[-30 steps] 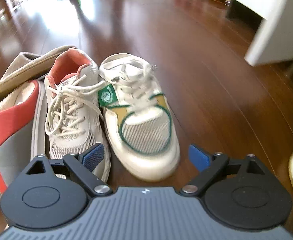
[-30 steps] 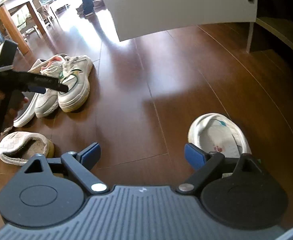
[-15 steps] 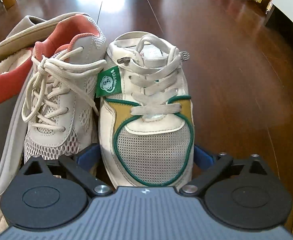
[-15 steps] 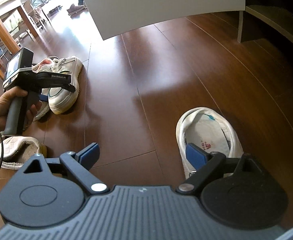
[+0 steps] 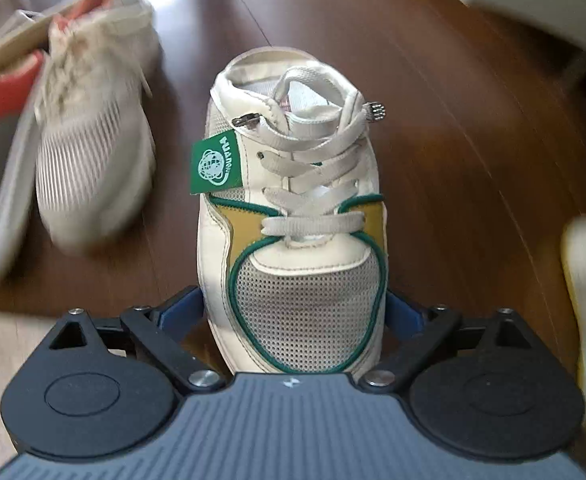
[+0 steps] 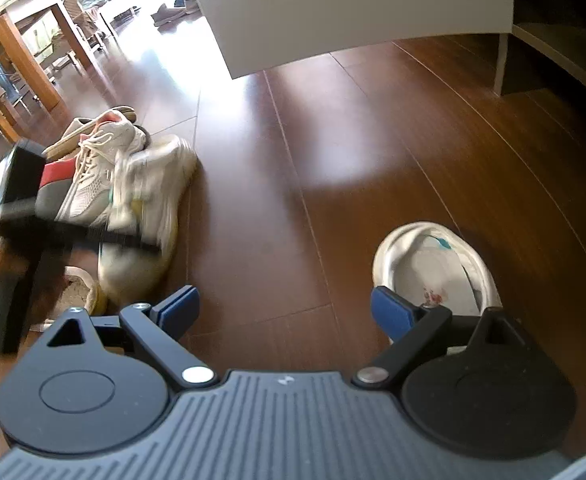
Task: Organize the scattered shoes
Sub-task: 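Move the right gripper to the second white sneaker and grasp its heel, then set the second white sneaker beside the first and open the right gripper, then withdraw the right gripper back toward the remaining shoes, then grasp the heel of a beige quilted slipper with the right gripper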
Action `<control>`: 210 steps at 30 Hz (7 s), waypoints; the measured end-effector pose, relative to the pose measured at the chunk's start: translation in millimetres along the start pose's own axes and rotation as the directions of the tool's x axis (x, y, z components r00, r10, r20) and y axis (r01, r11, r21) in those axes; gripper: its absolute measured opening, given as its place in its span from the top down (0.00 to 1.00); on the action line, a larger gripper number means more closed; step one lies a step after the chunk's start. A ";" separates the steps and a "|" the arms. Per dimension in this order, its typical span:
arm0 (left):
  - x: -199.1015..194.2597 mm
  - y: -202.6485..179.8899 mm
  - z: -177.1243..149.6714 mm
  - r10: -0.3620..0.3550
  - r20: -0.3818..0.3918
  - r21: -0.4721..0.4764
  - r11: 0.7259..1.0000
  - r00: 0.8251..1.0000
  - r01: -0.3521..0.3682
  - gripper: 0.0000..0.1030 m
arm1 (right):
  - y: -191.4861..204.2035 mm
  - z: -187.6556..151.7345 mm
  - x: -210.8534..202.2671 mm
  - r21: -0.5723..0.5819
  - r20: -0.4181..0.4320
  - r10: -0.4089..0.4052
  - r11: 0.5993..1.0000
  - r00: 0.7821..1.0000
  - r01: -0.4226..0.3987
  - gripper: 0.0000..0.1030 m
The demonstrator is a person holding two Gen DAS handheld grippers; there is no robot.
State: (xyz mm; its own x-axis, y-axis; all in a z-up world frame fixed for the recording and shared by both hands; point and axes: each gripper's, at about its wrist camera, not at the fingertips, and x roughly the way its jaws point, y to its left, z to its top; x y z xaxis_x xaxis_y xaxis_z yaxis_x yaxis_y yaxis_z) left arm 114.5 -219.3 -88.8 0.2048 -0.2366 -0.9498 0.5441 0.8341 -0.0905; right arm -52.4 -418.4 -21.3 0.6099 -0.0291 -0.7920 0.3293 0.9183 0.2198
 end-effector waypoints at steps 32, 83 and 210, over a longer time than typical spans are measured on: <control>-135.0 50.6 -94.5 0.027 0.068 0.150 0.988 0.997 -0.037 0.10 | 162.6 45.4 101.2 -0.641 -0.572 0.286 0.430 0.769 -0.636 0.92; -118.2 -57.0 -93.7 -0.166 0.009 0.372 0.916 0.986 0.151 0.10 | 14.4 -83.1 -15.1 -0.243 -0.183 -0.011 0.969 0.983 -0.035 1.00; -191.4 232.7 40.2 0.049 0.111 0.055 0.997 0.993 -0.055 0.07 | 278.3 188.0 115.6 -0.513 -0.366 0.260 0.745 0.894 -0.427 0.37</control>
State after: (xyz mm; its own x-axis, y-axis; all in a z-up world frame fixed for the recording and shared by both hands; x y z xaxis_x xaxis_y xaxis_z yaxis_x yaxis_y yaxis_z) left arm 234.7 0.0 84.0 0.3202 -0.2492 -0.9140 0.5761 0.8171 -0.0210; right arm 245.2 -240.3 55.4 0.3672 0.3573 -0.8588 -0.3851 0.8988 0.2093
